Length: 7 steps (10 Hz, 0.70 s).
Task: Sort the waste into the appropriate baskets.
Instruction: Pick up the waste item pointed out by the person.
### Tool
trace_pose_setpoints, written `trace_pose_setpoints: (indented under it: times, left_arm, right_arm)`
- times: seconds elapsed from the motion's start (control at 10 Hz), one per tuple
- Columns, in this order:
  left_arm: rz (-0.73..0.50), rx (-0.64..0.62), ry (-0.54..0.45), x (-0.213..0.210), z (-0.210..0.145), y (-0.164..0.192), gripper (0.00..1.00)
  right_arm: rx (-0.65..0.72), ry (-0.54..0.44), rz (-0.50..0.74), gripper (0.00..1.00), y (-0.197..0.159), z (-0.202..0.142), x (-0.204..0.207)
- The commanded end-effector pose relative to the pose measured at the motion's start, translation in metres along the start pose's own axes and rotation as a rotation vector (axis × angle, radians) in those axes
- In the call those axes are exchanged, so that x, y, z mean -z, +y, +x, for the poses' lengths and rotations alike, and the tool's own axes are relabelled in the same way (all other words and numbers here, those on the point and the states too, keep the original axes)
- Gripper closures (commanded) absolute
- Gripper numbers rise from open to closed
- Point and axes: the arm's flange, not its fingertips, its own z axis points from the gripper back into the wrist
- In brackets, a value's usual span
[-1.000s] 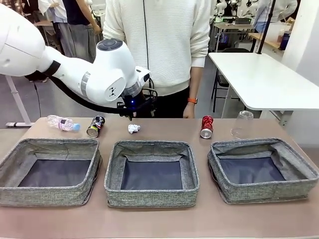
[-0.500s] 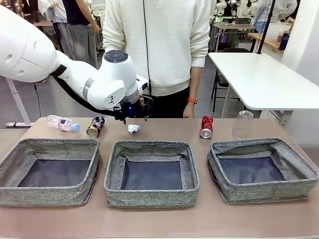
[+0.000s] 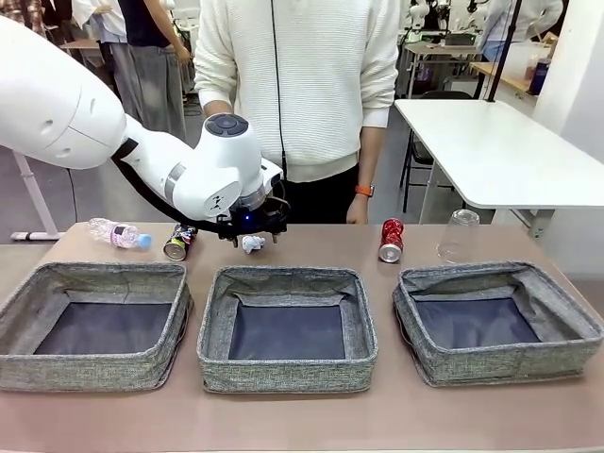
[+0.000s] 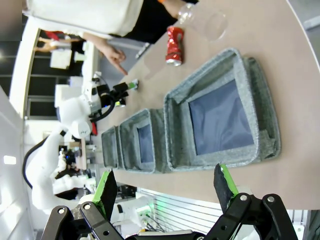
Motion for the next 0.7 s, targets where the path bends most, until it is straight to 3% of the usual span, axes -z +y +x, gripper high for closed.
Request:
trace_pose_setpoints:
  times: [0.0,0.3,0.6]
  left_arm:
    - [0.035,0.030,-0.042,0.006,0.007,-0.002,0.00]
    - [0.050,0.013,-0.098,0.011,0.009,0.001,0.00]
    - [0.038,-0.005,-0.089,0.024,0.014,0.004,0.00]
  right_arm:
    - [-0.023,-0.008,0.022,0.00,0.001,0.002,0.000]
    - [-0.023,-0.008,0.022,0.00,0.001,0.002,0.000]
    - [-0.023,-0.008,0.022,0.00,0.001,0.002,0.000]
